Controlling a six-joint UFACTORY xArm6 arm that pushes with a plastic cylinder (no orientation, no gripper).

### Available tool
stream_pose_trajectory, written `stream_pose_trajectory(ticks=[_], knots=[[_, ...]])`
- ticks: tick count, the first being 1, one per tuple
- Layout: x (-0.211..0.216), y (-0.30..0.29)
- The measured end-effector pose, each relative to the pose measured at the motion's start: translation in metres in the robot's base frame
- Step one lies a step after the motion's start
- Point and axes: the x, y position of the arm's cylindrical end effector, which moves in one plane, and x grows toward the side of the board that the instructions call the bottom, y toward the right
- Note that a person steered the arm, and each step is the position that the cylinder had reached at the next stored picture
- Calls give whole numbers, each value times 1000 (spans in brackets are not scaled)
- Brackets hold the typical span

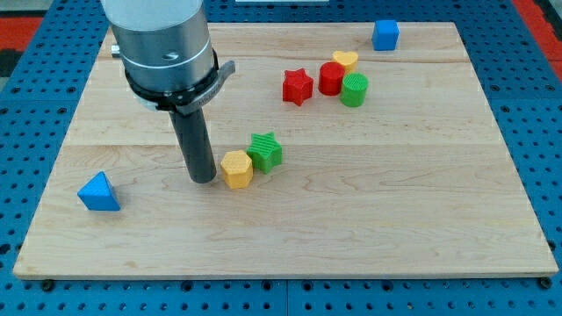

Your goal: Move the yellow hexagon to the bottom left of the green star

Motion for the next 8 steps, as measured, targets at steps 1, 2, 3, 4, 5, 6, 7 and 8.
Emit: stream_pose_trajectory(ticks=[1, 2, 3, 4, 5, 6, 7, 8], knots=[[2, -4], [47, -9], [73, 22], [68, 65], [43, 68], [23, 68], [19, 85], [-2, 80]])
